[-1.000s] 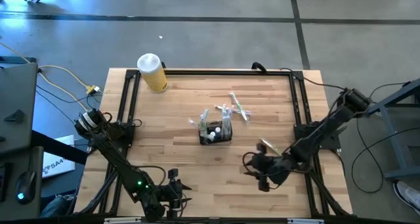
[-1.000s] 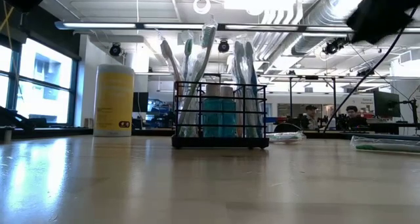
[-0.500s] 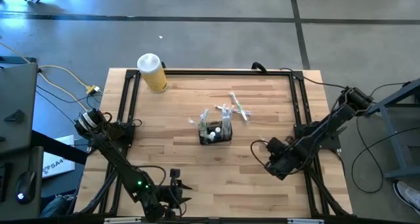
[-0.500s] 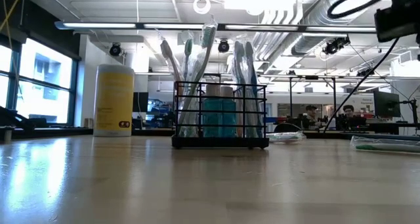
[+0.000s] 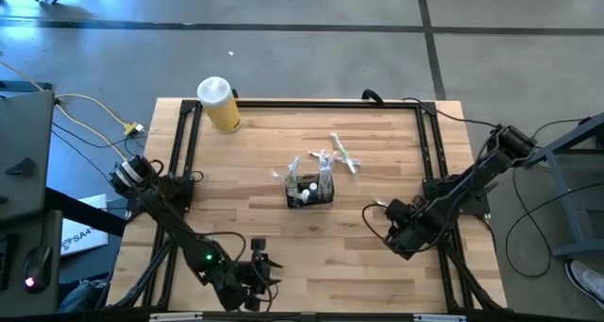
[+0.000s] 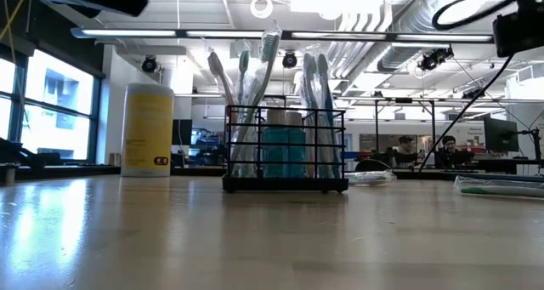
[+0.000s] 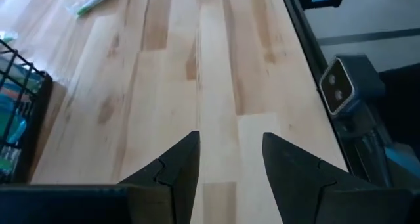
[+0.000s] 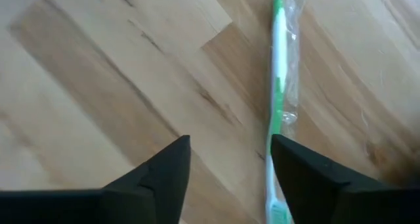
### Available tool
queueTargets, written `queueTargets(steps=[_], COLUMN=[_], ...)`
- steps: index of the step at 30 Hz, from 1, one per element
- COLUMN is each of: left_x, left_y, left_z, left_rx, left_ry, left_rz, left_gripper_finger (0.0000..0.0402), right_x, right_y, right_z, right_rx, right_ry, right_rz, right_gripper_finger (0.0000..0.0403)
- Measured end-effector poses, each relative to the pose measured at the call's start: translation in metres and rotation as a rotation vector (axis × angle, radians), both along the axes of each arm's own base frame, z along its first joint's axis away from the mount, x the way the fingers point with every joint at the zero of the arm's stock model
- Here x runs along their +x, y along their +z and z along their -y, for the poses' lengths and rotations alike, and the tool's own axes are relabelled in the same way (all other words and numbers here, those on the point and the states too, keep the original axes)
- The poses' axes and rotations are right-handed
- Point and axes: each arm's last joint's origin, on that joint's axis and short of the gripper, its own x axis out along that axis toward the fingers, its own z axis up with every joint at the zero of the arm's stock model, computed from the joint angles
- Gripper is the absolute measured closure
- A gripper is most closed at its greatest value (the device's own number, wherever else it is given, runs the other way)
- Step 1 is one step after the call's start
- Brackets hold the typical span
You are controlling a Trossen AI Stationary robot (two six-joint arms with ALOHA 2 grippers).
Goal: Pick & Place toothbrushing station
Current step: Put the green toothbrush into the wire organizer
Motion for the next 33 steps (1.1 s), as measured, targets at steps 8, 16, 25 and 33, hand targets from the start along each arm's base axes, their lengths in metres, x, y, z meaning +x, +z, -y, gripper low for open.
queueTargets(steps=[8, 16, 25, 33], left_x=[0.002, 0.002, 0.005, 0.02], left_y=[0.0, 0.0, 0.0, -0.016], left_z=[-0.001, -0.001, 0.002, 0.008], left_rx=[-0.019, -0.02, -0.046, 0.026], left_ry=[-0.005, -0.004, 0.004, -0.037], left_rz=[-0.011, -0.011, 0.029, 0.09], left_gripper_finger=[0.0242, 0.0242, 0.0242, 0.0242], right_x=[-0.011, -0.012, -0.021, -0.019], right_y=[-0.027, -0.056, -0.076, -0.076], right_z=[0.014, 0.02, 0.031, 0.029], right_rx=[-0.054, -0.021, -0.065, -0.046], right_ry=[-0.026, -0.005, -0.052, -0.088], right_rz=[-0.05, 0.071, 0.136, 0.187], right_gripper_finger=[0.0156, 0.0163, 0.0218, 0.0376])
